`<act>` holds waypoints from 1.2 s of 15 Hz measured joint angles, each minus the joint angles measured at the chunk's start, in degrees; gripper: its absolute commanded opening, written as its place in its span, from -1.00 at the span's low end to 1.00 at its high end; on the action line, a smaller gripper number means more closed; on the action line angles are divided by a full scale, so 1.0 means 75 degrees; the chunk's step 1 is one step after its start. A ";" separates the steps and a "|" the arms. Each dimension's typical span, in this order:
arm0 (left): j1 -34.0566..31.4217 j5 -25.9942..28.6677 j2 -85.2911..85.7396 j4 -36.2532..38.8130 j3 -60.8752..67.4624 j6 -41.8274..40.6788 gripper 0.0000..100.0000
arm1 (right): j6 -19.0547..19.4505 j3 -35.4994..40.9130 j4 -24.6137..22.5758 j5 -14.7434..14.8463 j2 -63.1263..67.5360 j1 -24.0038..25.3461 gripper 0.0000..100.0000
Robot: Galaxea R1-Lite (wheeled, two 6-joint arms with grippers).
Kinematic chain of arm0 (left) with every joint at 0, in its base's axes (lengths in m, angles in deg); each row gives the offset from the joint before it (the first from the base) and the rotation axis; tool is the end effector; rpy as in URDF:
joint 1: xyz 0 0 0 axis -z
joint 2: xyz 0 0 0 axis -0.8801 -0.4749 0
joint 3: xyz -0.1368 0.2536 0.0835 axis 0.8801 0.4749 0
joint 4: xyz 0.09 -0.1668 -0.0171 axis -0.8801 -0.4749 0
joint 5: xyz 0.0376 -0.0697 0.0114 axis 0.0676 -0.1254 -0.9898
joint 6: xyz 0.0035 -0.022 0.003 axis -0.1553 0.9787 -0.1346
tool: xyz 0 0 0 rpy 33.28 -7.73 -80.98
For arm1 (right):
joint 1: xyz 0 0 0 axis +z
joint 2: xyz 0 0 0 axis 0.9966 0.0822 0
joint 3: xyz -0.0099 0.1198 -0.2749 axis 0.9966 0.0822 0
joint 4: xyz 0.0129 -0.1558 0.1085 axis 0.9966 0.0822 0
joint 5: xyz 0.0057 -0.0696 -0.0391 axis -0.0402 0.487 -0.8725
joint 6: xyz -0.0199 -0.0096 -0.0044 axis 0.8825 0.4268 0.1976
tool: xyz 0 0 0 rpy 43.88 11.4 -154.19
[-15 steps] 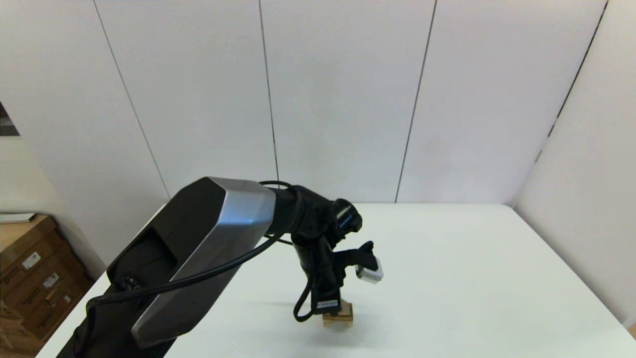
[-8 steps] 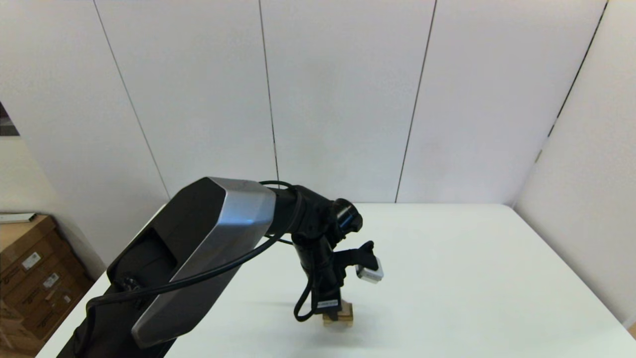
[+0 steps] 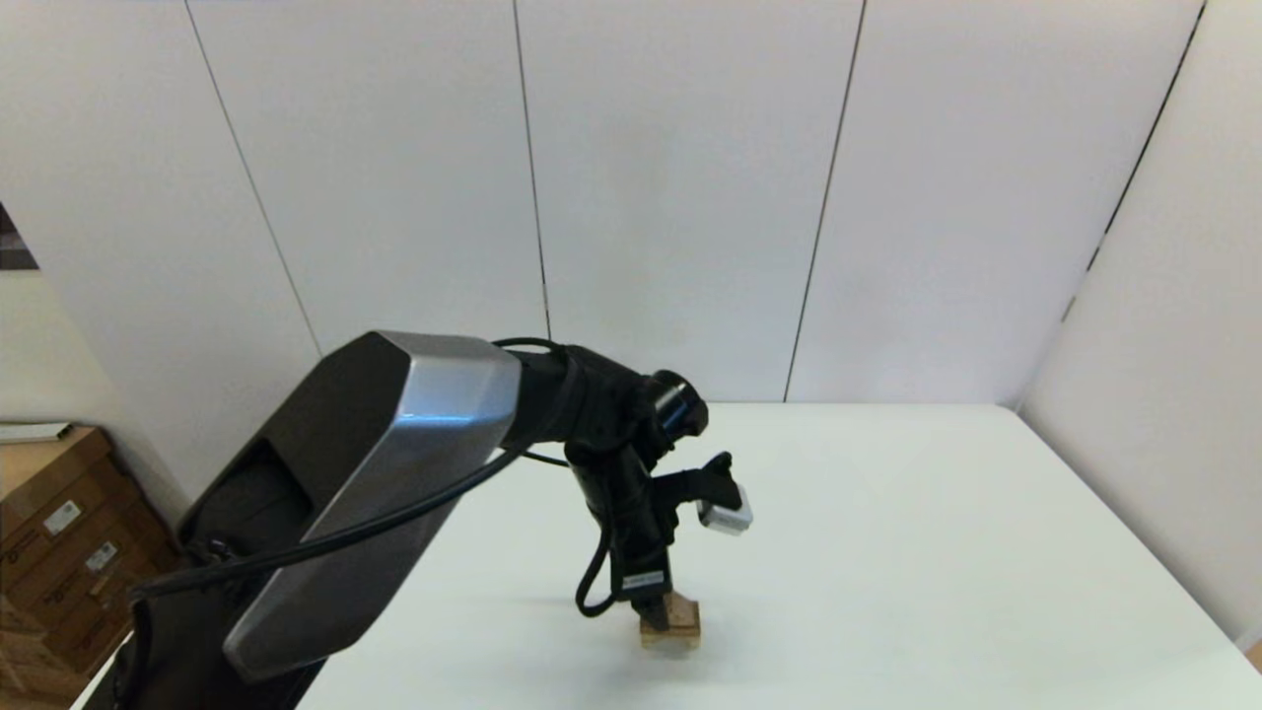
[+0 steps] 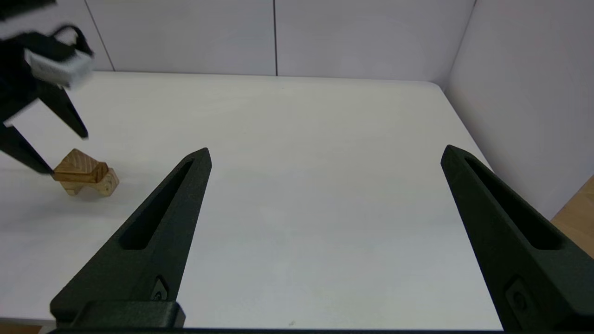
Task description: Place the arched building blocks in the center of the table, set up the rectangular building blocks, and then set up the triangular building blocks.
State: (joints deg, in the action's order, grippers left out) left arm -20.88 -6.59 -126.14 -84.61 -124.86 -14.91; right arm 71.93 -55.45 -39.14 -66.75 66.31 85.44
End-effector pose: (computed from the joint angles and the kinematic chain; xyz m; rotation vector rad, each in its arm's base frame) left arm 0.3362 -0.2963 0.0625 0.9574 0.9946 -1.3017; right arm -0.0235 0.0001 0.0750 -0.0161 0.0169 0.0133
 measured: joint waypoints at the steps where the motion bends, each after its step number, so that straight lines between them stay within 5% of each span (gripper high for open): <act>1: -0.0169 -0.0028 0.0247 0.0000 0.0000 0.0031 1.00 | 0.0000 0.0003 -0.0005 0.0000 0.0000 0.0000 1.00; 5: -0.1125 -0.0465 0.2022 -0.0044 0.0125 0.0541 1.00 | 0.0000 0.0003 -0.0003 0.0003 0.0000 0.0000 1.00; 10: -0.2334 -0.1894 0.5359 -0.0067 0.0959 0.1941 1.00 | 0.0002 0.0003 0.0000 0.0003 0.0000 0.0000 1.00; 18: -0.4403 -0.2604 1.1916 -0.0037 0.4771 0.2783 1.00 | 0.0002 0.0003 -0.0003 0.0003 0.0000 0.0000 1.00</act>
State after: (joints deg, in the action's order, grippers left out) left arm -53.91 -26.12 -36.77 -84.89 -89.08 5.97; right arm 71.94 -55.42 -39.16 -66.72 66.31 85.44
